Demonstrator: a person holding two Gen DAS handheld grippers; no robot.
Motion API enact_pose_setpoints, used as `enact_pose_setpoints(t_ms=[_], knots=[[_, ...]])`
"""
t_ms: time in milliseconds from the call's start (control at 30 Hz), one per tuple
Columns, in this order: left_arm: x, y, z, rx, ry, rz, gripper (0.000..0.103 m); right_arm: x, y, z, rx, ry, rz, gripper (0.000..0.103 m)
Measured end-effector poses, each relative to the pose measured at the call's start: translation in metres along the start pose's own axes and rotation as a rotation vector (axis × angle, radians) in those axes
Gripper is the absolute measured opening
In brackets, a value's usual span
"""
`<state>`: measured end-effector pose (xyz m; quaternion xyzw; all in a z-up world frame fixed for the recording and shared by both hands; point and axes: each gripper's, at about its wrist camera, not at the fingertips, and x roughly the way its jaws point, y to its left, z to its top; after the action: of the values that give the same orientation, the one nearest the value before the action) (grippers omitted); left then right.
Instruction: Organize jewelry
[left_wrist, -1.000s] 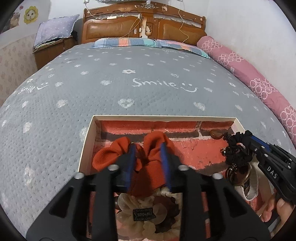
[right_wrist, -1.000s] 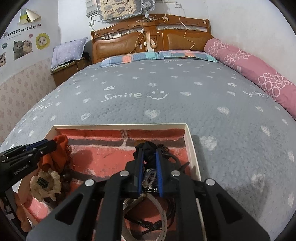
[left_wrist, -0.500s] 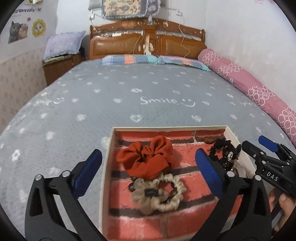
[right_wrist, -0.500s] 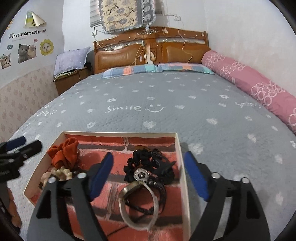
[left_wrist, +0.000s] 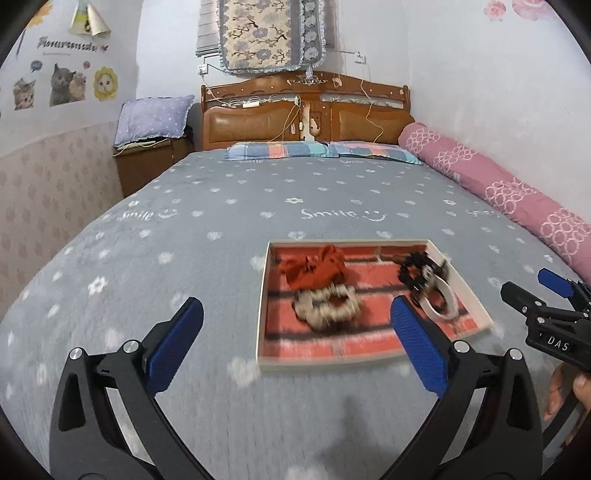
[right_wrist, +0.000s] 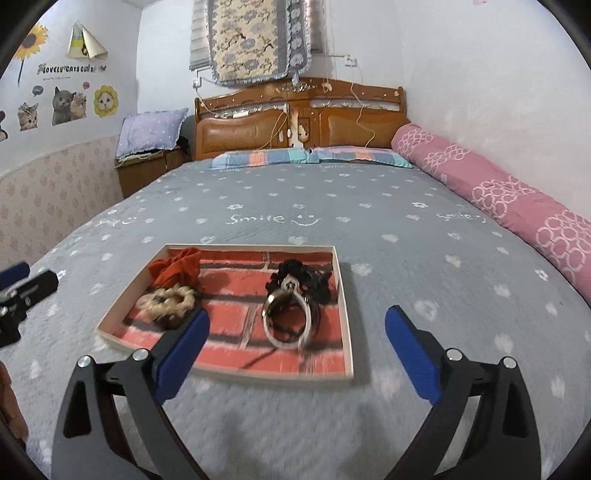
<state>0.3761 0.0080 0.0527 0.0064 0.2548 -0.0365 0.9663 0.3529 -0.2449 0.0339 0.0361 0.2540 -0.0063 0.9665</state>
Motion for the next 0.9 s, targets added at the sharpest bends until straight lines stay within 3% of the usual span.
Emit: enact_pose_setpoints(t_ms=[300, 433, 533, 633, 900], knots=[[-0.084, -0.017, -0.073, 0.014, -0.037, 0.024, 0.098, -0.081, -0.008, -0.062, 0.016, -0.011, -0.028, 0.094], [-0.11, -0.019, -0.11, 0.01, -0.013, 0.038, 0.098, -0.112, -0.013, -0.095, 0.018, -0.02, -0.032, 0.095], [-0.129, -0.017, -0.133, -0.002, -0.048, 0.057, 0.098, -0.13, -0.017, -0.116, 0.016, -0.03, -0.042, 0.095], [-0.144, -0.015, -0.147, -0.008, -0.08, 0.096, 0.098, -0.145, -0.018, -0.128, 0.023, -0.048, -0.033, 0.095], [-0.169, -0.017, -0.171, 0.013, -0.14, 0.11, 0.098, -0.174, -0.011, -0.154, -0.014, -0.098, -0.025, 0.095]])
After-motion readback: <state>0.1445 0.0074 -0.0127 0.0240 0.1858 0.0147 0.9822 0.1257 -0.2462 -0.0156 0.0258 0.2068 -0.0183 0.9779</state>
